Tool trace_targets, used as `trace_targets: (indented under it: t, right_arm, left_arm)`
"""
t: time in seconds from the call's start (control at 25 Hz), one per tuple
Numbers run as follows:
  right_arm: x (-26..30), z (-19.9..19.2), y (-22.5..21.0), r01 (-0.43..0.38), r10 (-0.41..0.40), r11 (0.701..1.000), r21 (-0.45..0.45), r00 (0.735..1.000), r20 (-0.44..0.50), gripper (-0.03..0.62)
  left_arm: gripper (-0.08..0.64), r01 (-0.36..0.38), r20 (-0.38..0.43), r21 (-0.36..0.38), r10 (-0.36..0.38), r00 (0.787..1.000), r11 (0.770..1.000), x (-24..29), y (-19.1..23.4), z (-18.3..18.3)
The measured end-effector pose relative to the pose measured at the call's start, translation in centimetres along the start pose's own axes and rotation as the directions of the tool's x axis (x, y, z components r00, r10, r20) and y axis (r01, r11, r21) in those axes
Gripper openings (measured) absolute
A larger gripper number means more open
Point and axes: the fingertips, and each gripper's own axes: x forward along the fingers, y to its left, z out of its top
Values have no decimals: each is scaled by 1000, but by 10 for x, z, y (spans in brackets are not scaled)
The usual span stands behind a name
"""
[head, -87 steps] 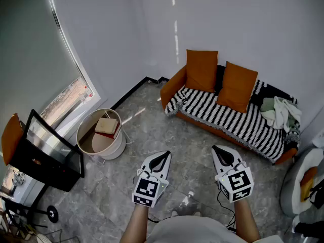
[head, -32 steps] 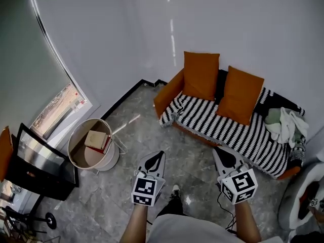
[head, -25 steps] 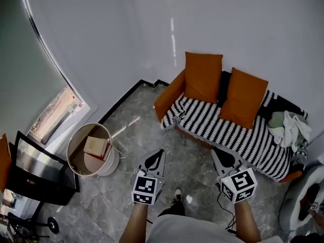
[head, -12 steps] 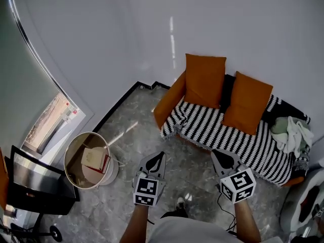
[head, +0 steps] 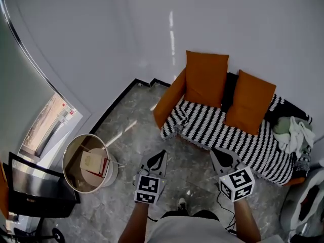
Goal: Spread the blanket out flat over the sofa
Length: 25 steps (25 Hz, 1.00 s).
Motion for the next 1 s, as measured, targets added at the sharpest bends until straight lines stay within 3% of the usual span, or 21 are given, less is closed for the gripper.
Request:
trace_targets:
  t: [0.52,1.0]
  right_arm:
    - [31,-3,-30,-9,9,1000,8,999,-42,-2]
    - [76,6,-106,-52,53,999,11,997,-60,-2]
  left_arm:
    - [8,17,-51,-21,-18,999,1000,39,4,-7]
    - [8,-33,-75,-24,31,997,999,120,15,19]
